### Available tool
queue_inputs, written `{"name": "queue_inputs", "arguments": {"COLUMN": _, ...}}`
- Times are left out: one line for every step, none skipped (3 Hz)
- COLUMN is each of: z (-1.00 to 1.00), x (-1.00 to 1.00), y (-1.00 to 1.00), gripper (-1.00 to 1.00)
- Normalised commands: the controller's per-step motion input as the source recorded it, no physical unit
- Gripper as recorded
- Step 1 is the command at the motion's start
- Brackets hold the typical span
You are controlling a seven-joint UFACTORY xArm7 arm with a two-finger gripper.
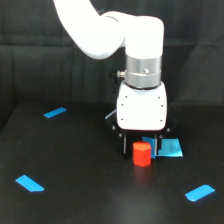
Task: Pick up the red object from the table
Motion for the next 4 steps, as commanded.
{"name": "queue_inputs", "arguments": {"z": -0.08, "x": -0.11, "y": -0.01, "gripper": -0.98}}
{"name": "queue_inputs", "arguments": {"z": -0.09, "x": -0.11, "y": 0.02, "gripper": -1.0}}
{"name": "queue_inputs", "arguments": {"z": -0.07, "x": -0.15, "y": -0.01, "gripper": -0.96}}
{"name": "queue_inputs", "arguments": {"z": 0.98, "x": -0.5, "y": 0.25, "gripper": -1.0}}
